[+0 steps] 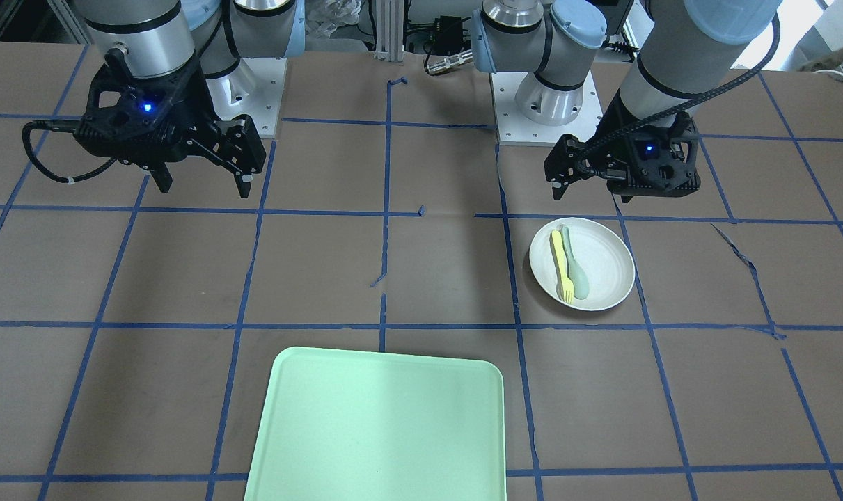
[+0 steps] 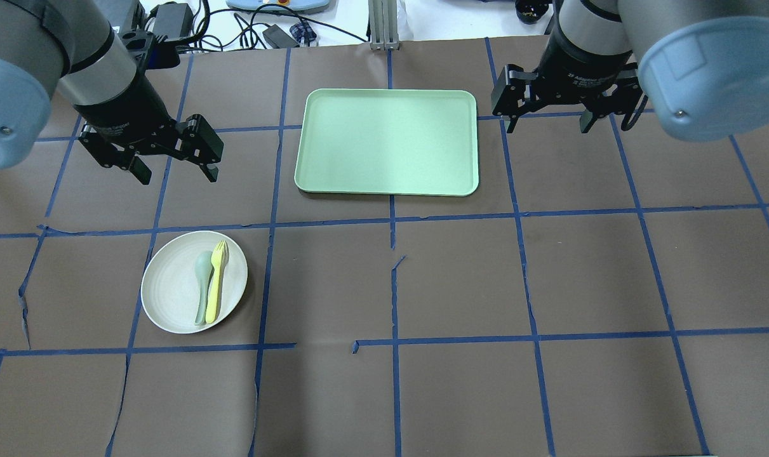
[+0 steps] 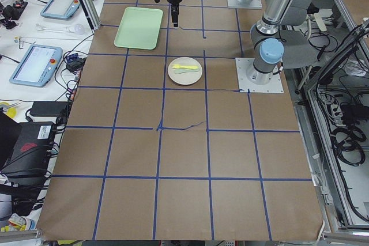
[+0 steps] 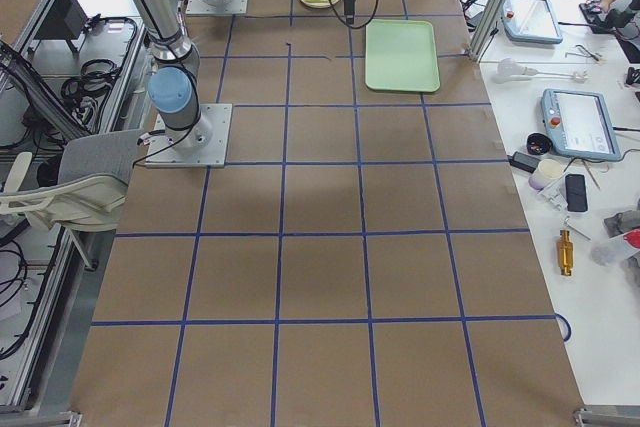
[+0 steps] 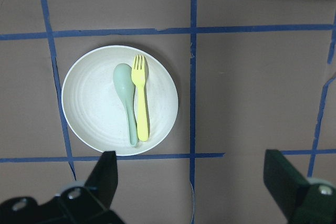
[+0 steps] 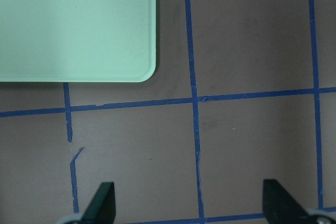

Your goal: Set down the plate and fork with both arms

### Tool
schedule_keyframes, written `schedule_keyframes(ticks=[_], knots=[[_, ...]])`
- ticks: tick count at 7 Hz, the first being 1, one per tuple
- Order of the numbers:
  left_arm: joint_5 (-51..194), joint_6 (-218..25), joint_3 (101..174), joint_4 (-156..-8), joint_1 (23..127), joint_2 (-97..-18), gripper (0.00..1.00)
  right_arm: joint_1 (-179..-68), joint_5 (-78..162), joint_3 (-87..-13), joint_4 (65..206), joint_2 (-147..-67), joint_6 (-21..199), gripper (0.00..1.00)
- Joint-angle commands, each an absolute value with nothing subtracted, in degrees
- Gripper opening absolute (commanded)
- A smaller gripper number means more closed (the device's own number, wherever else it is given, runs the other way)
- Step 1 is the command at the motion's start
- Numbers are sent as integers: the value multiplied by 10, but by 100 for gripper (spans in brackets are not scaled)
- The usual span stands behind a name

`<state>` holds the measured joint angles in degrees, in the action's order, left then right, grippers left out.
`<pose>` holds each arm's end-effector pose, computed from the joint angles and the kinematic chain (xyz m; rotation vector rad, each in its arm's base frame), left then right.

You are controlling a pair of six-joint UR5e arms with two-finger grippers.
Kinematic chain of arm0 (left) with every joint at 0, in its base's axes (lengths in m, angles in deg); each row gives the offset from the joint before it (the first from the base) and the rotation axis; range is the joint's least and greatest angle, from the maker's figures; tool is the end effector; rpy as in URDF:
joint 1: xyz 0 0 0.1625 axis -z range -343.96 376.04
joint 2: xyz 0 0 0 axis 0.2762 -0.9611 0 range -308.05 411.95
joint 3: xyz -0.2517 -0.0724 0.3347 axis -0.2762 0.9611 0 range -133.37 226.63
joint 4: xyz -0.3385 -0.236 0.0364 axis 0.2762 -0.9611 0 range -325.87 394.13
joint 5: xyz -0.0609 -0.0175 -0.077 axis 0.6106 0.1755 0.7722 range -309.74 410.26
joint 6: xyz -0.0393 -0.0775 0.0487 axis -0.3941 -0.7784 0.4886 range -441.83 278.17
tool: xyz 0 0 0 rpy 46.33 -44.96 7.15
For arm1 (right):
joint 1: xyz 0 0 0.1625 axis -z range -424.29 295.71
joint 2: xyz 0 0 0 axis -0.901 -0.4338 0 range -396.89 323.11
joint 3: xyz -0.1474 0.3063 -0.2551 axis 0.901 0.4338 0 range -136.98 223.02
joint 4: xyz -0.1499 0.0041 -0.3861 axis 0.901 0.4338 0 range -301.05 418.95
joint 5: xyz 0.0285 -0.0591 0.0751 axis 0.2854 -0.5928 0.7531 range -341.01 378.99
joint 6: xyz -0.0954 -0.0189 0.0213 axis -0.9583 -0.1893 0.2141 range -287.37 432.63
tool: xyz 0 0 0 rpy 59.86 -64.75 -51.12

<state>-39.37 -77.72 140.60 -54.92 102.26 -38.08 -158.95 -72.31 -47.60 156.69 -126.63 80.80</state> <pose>-0.1017 -0.4936 0.4553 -0.0089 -3.1304 -0.0824 0.1715 -0.4926 0.4946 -0.0979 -3.1250 0.1901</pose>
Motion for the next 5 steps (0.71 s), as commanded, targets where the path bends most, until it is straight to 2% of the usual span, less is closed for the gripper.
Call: schedule_keyframes(ticks=[1, 5], knots=[[-387, -781, 1408, -548, 1023, -380, 100, -1590, -723, -476, 1567, -1266, 808, 100], [-388, -775, 1416, -548, 1021, -376, 100, -1590, -722, -476, 1568, -1266, 808, 100]])
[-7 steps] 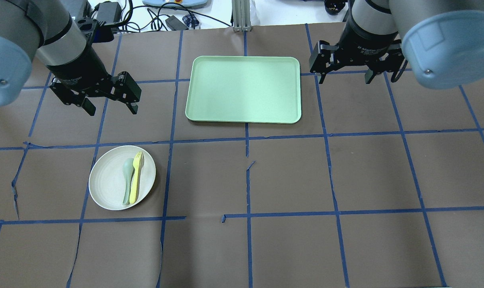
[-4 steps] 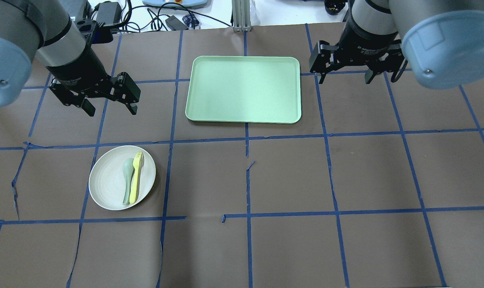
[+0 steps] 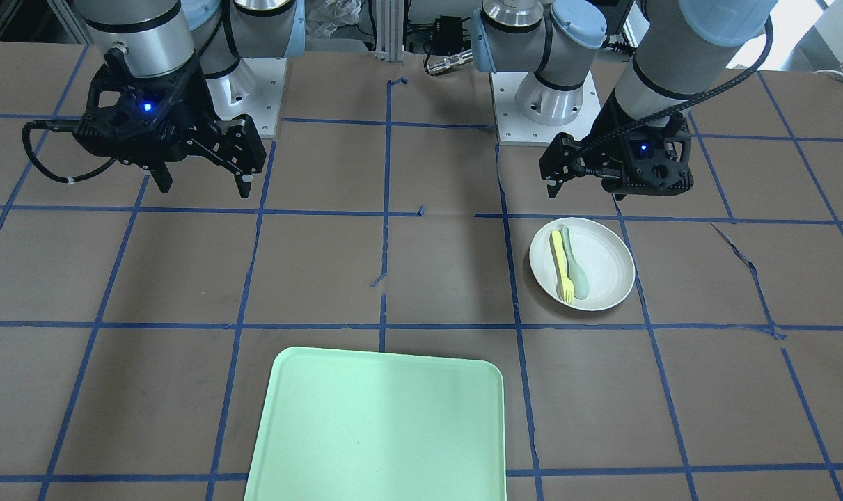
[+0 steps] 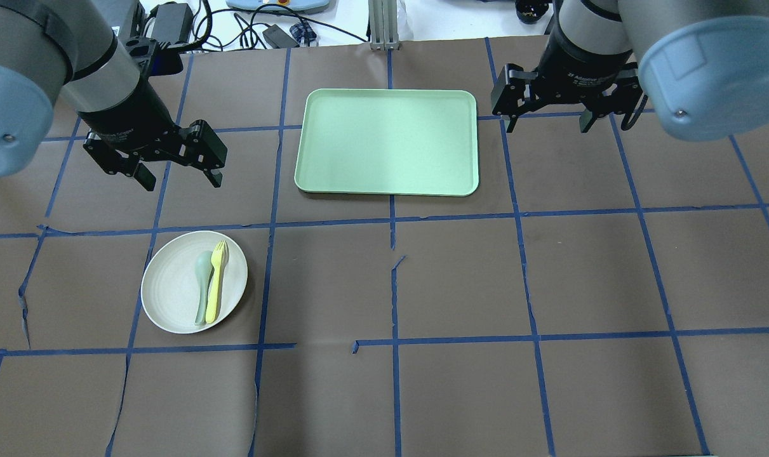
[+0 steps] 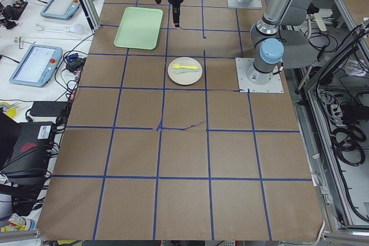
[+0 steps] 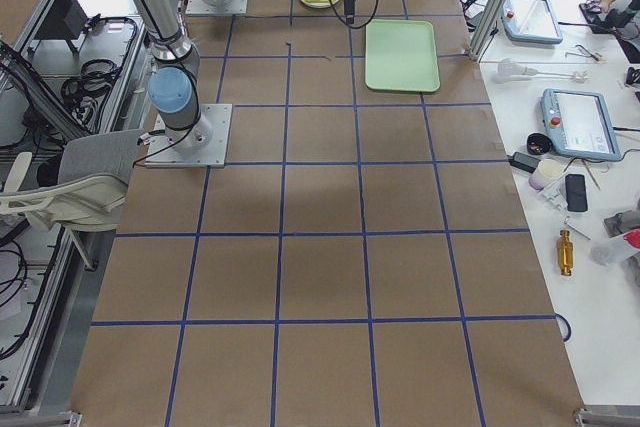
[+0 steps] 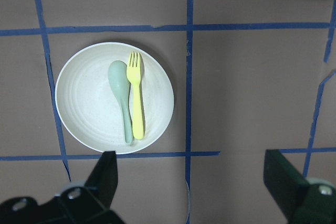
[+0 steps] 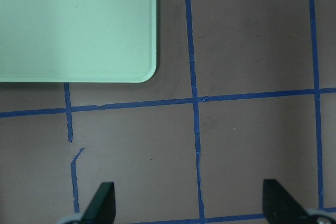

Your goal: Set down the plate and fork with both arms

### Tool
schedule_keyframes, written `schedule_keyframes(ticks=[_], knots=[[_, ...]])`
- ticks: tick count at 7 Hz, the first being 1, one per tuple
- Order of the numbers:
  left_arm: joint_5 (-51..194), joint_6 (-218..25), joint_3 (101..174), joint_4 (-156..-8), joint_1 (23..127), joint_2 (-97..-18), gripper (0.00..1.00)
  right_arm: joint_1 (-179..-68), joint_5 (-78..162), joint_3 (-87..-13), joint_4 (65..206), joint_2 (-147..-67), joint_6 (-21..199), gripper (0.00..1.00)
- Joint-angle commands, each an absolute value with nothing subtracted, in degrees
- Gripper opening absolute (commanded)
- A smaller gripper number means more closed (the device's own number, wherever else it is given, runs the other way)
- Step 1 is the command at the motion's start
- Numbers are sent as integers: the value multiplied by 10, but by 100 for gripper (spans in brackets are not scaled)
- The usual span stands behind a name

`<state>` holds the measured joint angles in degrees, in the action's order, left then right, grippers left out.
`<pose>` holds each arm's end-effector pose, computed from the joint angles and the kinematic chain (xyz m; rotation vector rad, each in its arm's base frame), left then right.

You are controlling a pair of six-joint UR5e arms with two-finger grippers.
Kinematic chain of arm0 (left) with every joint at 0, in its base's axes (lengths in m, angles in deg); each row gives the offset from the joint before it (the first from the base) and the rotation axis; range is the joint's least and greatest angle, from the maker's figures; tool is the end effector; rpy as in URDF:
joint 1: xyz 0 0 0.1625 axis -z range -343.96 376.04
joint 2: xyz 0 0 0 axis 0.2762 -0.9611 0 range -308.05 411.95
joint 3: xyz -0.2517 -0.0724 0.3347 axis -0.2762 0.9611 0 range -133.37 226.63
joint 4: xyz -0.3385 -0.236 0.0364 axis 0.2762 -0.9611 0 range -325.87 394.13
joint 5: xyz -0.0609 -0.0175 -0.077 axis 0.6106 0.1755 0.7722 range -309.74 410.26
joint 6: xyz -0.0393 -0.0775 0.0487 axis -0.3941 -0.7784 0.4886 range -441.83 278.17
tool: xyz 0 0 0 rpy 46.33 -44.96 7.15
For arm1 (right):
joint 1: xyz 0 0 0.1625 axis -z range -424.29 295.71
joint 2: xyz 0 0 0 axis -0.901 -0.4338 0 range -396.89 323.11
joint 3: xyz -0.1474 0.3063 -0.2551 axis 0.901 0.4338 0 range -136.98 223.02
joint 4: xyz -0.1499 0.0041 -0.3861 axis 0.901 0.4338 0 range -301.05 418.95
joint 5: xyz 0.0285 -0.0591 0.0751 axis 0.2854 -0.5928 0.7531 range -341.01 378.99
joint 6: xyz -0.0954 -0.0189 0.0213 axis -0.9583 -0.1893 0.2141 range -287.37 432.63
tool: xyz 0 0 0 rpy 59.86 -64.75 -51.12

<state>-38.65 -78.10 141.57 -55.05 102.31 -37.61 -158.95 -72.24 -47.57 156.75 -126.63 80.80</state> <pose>-0.1037 -0.4887 0.4509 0.0008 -3.1169 -0.0979 0.1717 -0.4928 0.4950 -0.0978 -3.1262 0.1924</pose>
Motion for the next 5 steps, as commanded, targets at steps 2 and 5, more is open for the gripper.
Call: schedule_keyframes(ticks=[2, 5], knots=[[-393, -780, 1416, -546, 1014, -381, 100, -1590, -722, -475, 1567, -1266, 808, 100], [-391, -665, 1440, -547, 858, -402, 100, -1590, -722, -475, 1567, -1266, 808, 100]])
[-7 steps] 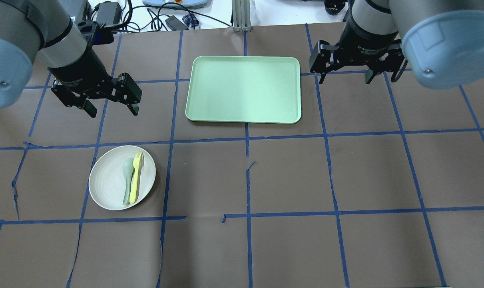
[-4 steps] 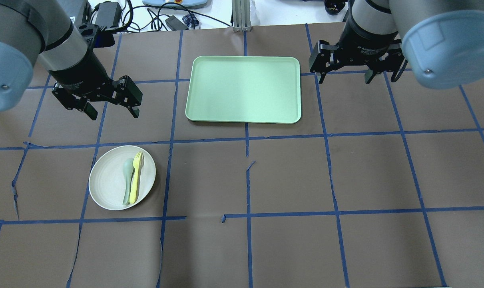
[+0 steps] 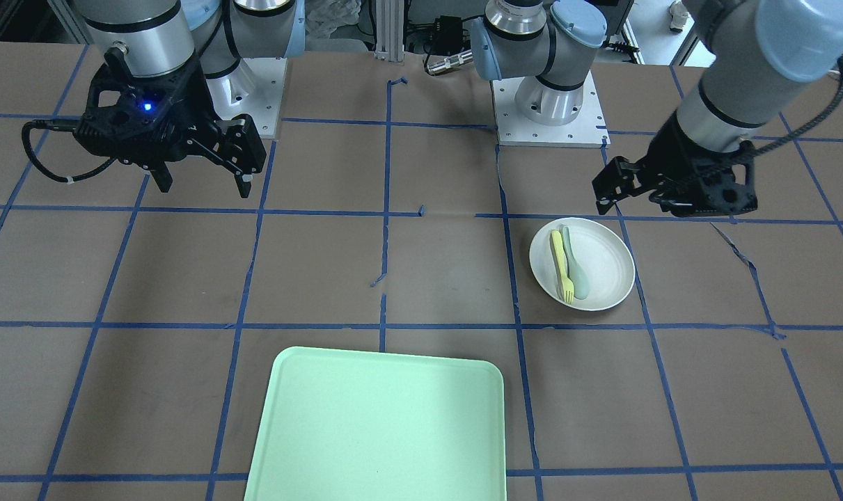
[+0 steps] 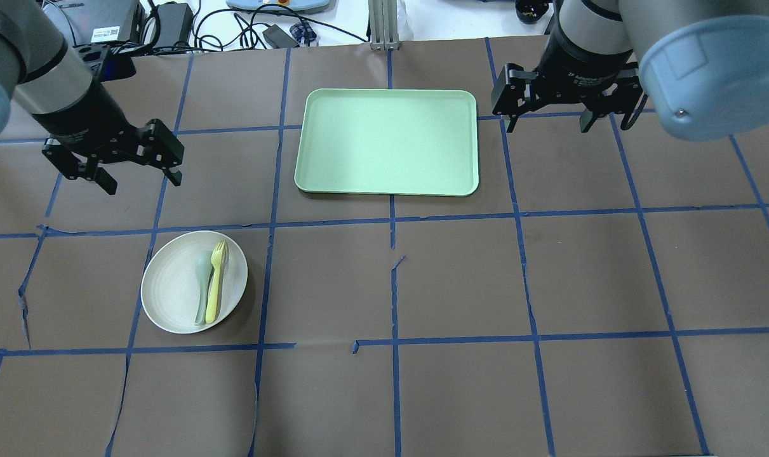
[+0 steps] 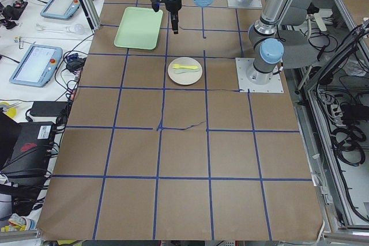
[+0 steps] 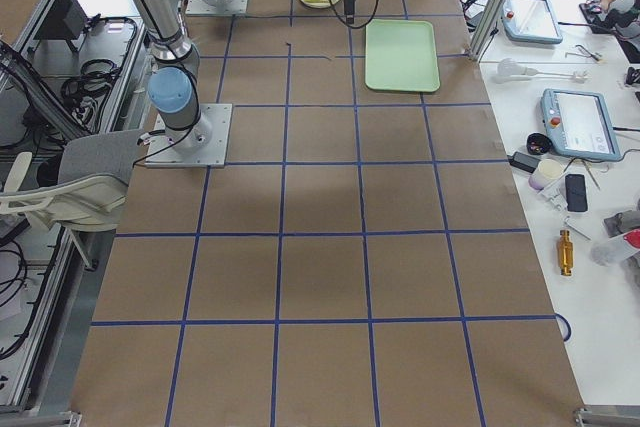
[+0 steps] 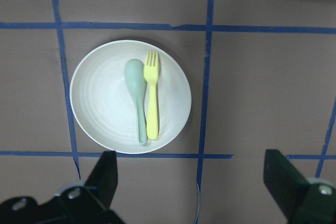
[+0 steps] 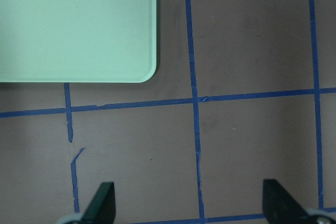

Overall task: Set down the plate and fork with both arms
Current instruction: 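Move the left gripper down to the rim of the white plate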

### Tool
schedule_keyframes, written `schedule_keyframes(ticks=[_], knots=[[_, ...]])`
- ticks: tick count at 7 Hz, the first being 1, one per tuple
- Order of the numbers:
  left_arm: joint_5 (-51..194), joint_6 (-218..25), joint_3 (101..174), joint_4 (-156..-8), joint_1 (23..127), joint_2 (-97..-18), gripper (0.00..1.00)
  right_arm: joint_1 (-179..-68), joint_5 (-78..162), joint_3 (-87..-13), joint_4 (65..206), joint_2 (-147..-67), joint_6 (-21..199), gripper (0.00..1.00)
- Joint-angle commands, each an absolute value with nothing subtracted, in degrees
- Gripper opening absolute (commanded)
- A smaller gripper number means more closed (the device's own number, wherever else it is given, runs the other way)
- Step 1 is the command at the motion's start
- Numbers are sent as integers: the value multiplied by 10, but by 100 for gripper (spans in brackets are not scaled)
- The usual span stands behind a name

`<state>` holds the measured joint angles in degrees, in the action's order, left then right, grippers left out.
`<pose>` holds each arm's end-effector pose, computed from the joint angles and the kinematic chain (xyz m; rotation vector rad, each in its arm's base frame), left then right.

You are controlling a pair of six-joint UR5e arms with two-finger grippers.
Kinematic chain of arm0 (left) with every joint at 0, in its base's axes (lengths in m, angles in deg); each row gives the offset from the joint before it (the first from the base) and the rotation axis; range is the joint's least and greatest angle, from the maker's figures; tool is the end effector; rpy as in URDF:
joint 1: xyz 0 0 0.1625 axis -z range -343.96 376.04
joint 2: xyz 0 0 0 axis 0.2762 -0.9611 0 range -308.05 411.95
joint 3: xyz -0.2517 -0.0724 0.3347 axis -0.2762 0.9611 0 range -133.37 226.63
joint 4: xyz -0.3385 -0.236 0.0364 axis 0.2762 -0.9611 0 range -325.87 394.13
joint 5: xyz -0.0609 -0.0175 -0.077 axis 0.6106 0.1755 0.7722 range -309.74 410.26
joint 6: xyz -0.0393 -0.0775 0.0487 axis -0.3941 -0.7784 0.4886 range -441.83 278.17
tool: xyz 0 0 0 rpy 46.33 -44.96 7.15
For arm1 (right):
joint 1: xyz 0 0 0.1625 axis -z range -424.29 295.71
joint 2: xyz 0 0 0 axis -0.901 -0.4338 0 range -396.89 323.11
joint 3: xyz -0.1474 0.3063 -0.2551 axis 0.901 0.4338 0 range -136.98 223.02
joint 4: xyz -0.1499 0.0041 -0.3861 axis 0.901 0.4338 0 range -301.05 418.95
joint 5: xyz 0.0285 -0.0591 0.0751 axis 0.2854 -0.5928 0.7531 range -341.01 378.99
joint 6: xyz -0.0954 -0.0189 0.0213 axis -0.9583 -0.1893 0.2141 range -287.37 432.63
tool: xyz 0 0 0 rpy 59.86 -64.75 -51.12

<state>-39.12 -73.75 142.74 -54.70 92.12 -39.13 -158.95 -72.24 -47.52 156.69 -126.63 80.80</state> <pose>-0.0136 -0.5040 0.4288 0.1590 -3.1029 -0.1571 0.1717 -0.4928 0.4953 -0.0978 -3.1262 0.1921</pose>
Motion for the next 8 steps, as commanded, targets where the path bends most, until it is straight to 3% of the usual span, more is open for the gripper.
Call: schedule_keyframes(ticks=[1, 5, 8], knots=[[-391, -631, 1460, -543, 821, -411, 100, -1590, -722, -475, 1567, -1266, 808, 100], [-386, -538, 1577, -416, 762, -471, 100, -1590, -722, -475, 1568, -1265, 808, 100], [-384, -523, 1589, -384, 749, -536, 99, -1590, -722, -475, 1567, -1264, 808, 100]])
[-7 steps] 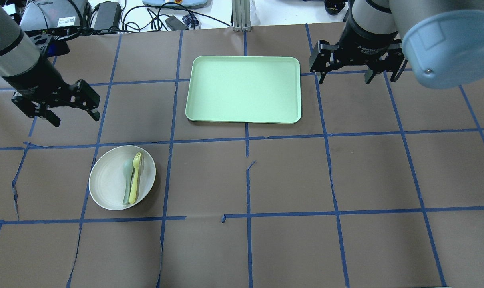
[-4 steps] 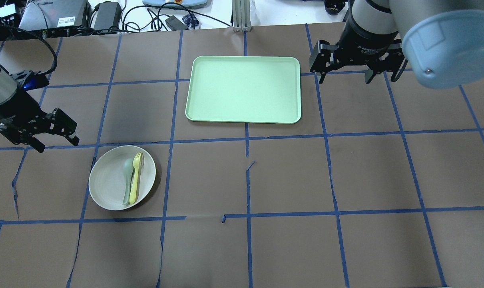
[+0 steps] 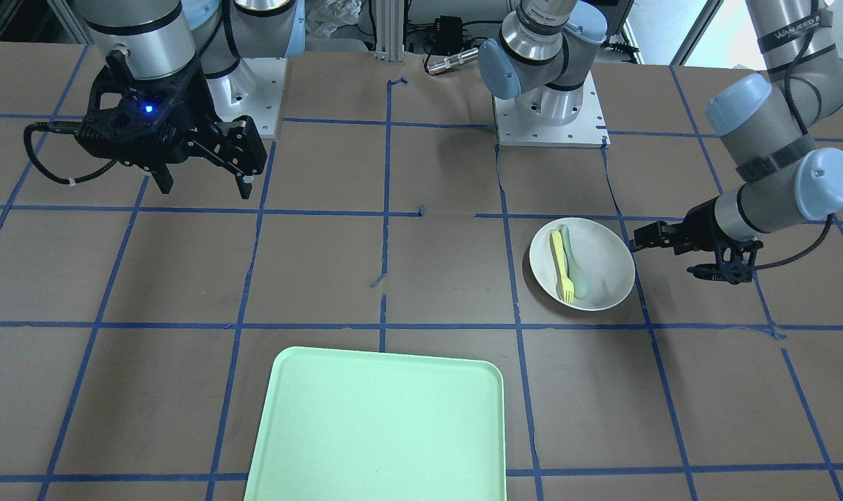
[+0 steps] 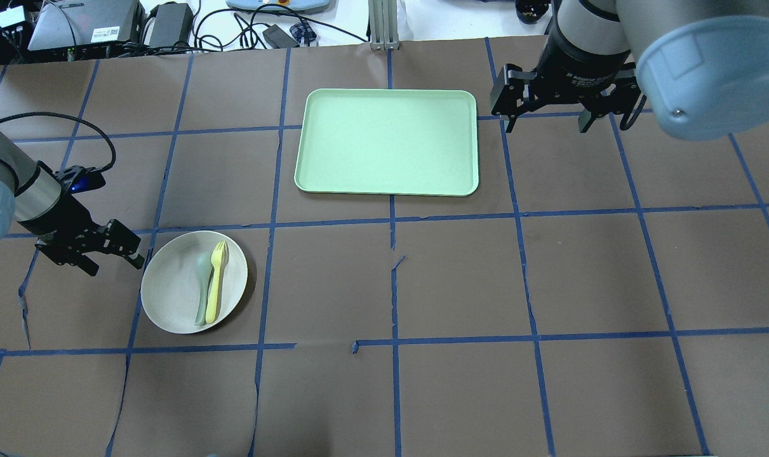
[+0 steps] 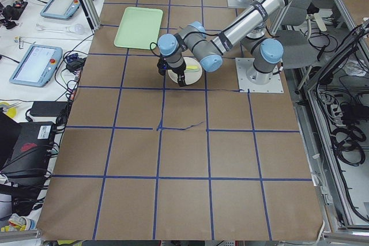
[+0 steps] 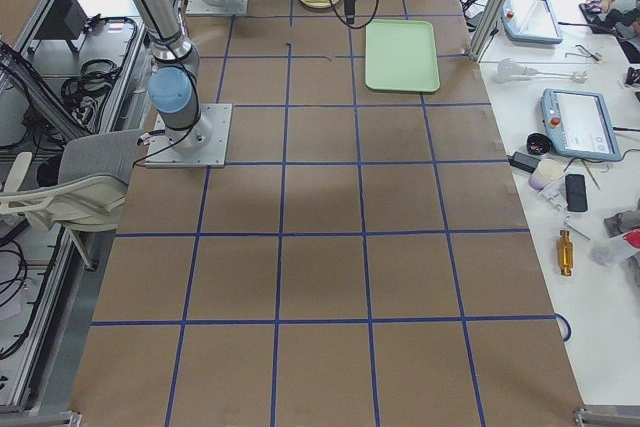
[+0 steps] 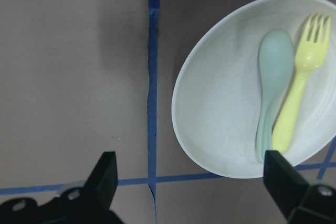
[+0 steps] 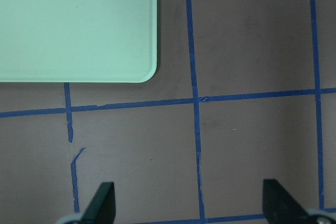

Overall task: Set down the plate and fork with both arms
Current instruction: 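Move the left gripper down to the rim of the white plate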

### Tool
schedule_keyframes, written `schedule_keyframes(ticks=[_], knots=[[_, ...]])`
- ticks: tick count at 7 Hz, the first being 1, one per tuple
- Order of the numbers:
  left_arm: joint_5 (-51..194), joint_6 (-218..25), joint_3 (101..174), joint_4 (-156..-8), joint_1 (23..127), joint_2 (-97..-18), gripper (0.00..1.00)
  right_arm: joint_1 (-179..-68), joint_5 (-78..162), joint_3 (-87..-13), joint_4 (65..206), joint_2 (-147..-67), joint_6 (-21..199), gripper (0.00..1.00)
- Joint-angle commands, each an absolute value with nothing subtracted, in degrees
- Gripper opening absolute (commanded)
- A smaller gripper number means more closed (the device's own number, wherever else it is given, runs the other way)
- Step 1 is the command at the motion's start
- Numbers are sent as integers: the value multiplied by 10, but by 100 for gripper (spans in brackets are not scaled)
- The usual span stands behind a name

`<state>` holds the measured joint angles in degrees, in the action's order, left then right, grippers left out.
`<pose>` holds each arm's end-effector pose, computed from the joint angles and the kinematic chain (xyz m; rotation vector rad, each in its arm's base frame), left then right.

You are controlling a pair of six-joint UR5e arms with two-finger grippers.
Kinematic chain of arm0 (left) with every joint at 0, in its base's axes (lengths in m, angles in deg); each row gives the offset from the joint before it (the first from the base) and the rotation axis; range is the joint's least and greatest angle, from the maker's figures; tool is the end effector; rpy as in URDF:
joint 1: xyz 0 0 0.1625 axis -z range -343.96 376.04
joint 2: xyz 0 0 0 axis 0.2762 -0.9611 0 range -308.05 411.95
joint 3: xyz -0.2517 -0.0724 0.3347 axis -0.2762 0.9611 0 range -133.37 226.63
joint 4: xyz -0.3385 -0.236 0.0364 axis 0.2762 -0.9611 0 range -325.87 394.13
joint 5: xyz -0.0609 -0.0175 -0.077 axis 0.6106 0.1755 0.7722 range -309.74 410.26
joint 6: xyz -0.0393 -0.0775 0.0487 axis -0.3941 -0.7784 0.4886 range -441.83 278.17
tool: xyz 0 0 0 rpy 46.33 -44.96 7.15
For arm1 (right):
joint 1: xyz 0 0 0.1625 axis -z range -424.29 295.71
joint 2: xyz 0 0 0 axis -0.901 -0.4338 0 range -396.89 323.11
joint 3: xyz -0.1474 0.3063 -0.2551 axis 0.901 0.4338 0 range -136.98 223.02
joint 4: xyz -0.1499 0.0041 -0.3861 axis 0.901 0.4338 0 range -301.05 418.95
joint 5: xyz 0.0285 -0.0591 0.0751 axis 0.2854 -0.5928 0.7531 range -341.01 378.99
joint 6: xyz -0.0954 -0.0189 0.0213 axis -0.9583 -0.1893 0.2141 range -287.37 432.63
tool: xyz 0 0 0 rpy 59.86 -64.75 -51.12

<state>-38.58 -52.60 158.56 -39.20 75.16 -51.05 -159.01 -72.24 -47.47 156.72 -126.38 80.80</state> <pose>0.1305 -0.4820 0.2262 0.0470 -2.9385 -0.3939 0.1723 -0.4942 0.4936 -0.0961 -3.1263 0.1875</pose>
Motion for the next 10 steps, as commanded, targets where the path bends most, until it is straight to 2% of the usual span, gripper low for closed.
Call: schedule_keyframes(ticks=[1, 2, 4, 7, 8, 9, 10], knots=[[-378, -525, 1590, -385, 749, -551, 90, -1590, -722, -476, 1567, -1264, 808, 100], [-363, -524, 1588, -389, 749, -558, 89, -1590, -721, -475, 1568, -1264, 809, 100], [-361, -532, 1589, -397, 750, -564, 73, -1590, -721, -474, 1568, -1264, 808, 100], [-350, -558, 1595, -398, 750, -581, 62, -1590, -721, -477, 1568, -1264, 809, 100], [-330, -557, 1597, -401, 750, -583, 51, -1590, -721, -475, 1568, -1264, 808, 100], [-325, -560, 1597, -402, 750, -584, 4, -1590, -721, -476, 1568, -1264, 808, 100], [-325, -559, 1595, -401, 750, -587, 0, -1590, -721, -476, 1568, -1264, 808, 100]])
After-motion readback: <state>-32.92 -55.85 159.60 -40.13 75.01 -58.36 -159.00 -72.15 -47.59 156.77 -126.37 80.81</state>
